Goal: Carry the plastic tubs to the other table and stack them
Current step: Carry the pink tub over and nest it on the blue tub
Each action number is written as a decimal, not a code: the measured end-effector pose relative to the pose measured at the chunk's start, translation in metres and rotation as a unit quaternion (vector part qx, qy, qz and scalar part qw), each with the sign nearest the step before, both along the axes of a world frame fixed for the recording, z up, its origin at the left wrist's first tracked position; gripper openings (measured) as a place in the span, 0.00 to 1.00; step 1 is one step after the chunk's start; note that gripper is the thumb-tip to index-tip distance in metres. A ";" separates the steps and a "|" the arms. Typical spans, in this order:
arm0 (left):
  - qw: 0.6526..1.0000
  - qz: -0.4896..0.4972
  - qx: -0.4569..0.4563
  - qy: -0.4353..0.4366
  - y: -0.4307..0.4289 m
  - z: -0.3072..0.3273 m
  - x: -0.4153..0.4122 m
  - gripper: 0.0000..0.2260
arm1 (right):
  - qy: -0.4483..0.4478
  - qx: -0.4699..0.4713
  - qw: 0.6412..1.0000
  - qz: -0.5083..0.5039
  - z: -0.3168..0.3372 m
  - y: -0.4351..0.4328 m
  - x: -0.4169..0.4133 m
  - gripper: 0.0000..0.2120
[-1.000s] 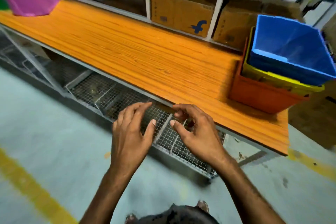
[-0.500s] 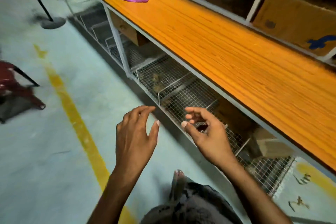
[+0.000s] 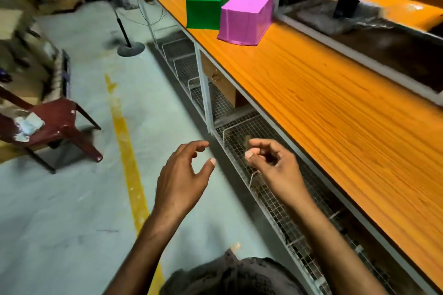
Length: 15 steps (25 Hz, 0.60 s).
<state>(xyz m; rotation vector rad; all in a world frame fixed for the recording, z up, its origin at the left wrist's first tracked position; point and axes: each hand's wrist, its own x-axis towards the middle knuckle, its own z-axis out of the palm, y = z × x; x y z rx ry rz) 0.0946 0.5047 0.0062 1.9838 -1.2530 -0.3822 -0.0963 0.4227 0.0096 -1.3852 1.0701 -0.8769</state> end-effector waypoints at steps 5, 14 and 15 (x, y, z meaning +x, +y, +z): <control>1.000 -0.001 -0.004 0.014 -0.085 0.008 0.056 0.14 | -0.013 0.011 1.000 -0.008 0.006 -0.090 0.061 0.11; 0.994 -0.099 -0.037 0.034 -0.264 0.003 0.200 0.17 | -0.015 -0.011 0.997 -0.075 -0.005 -0.241 0.190 0.11; 0.993 -0.111 -0.034 0.038 -0.285 0.006 0.214 0.17 | -0.017 -0.007 0.996 -0.089 -0.004 -0.256 0.203 0.10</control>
